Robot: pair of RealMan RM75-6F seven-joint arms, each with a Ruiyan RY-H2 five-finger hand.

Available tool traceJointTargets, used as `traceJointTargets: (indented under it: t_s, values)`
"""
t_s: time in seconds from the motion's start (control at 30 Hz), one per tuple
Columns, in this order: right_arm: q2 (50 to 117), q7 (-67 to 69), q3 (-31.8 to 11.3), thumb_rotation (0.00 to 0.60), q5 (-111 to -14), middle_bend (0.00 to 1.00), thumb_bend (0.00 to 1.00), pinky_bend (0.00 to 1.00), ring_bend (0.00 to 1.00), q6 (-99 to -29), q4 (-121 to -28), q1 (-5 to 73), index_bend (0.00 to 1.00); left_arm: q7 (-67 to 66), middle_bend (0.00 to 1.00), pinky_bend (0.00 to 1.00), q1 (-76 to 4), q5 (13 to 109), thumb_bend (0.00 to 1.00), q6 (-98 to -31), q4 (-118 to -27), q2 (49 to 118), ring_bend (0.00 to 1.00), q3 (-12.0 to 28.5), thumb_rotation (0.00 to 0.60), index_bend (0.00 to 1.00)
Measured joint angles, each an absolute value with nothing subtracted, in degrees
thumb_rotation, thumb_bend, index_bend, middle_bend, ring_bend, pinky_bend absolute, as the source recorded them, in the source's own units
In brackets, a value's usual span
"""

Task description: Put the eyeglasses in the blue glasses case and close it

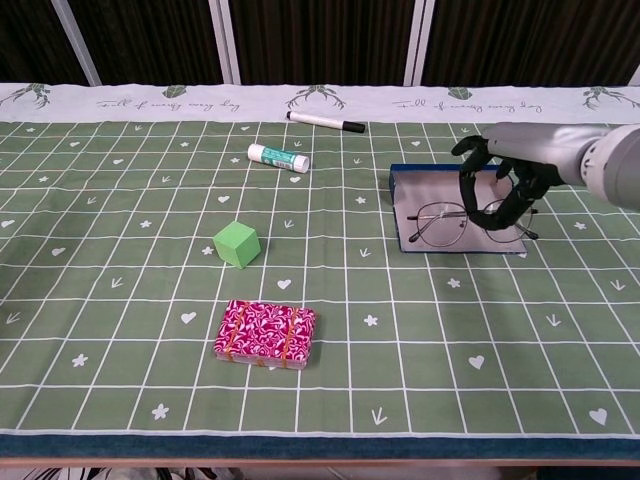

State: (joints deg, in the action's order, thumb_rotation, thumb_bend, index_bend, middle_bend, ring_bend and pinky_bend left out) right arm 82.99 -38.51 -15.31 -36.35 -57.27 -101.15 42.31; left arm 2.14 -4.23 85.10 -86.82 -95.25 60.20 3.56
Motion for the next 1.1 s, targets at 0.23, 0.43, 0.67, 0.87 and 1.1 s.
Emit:
traceJointTargets:
  t_s: [0.23,0.43,0.67,0.87,1.1]
  values:
    - [83.3,-36.6,-16.5,0.600,-36.2,0.01,0.50,0.14,0.01,-55.6,-96.1,45.2,0.69,2.1,0.00,0.00,-4.2,85.0,0.32,-86.8,-95.2,60.2,0.00,3.6,0.600,0.15]
    - [84.6,-34.4,-17.0,0.600,-37.7,0.01,0.50,0.14,0.01,-55.4,-91.6,46.4,0.70,2.1,0.00,0.00,-4.2,84.8,0.32,-86.8,-95.1,60.3,0.00,3.7,0.600,0.15]
    - [86.4,-33.5,-16.2,0.600,-37.2,0.01,0.50,0.14,0.01,-53.0,-86.2,48.2,0.70,1.9,0.00,0.00,-4.1,84.3,0.32,-86.9,-95.2,60.4,0.00,3.9,0.600,0.15]
    - [88.1,-32.4,-15.7,0.600,-36.9,0.00,0.49,0.14,0.01,-51.1,-82.0,49.6,0.70,2.0,0.00,0.00,-4.1,84.0,0.32,-86.8,-95.3,60.4,0.00,4.0,0.600,0.15]
    - [90.0,-31.1,-15.1,0.600,-37.3,0.00,0.48,0.14,0.01,-49.8,-76.9,50.7,0.70,2.1,0.00,0.00,-4.2,83.6,0.32,-86.6,-95.4,60.4,0.00,4.1,0.600,0.15]
